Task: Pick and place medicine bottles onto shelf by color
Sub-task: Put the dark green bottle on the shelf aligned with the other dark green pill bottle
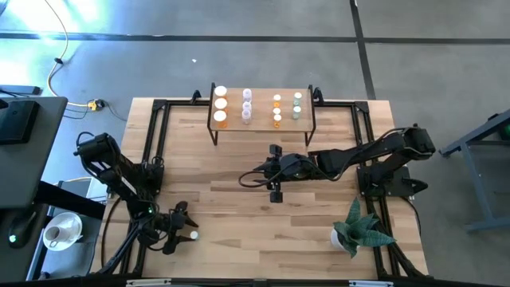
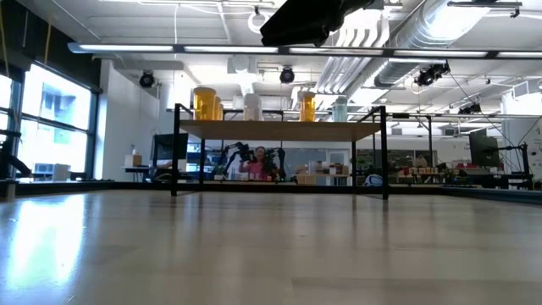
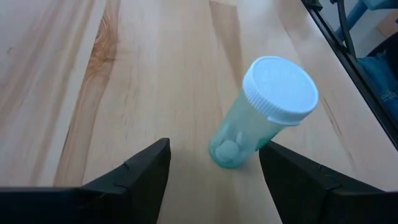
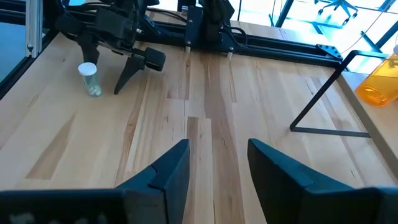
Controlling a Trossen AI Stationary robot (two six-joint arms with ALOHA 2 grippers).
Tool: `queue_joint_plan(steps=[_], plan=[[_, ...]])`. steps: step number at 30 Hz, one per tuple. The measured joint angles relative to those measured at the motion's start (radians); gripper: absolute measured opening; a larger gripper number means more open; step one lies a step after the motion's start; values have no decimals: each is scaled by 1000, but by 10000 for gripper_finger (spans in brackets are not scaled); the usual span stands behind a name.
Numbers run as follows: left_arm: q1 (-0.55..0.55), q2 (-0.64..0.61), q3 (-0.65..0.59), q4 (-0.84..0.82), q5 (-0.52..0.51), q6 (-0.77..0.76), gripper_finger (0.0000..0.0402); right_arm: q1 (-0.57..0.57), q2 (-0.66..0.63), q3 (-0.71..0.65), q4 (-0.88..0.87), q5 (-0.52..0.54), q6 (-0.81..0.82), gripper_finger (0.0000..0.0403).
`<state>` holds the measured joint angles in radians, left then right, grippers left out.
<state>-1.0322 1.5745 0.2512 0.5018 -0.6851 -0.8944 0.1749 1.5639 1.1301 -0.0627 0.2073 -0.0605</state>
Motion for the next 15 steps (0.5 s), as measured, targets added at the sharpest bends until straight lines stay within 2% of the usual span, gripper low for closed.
queue_joint_plan(steps=[15], plan=[[95, 0, 1, 0, 29, 58, 138, 0, 0, 0, 0, 0, 0, 154]])
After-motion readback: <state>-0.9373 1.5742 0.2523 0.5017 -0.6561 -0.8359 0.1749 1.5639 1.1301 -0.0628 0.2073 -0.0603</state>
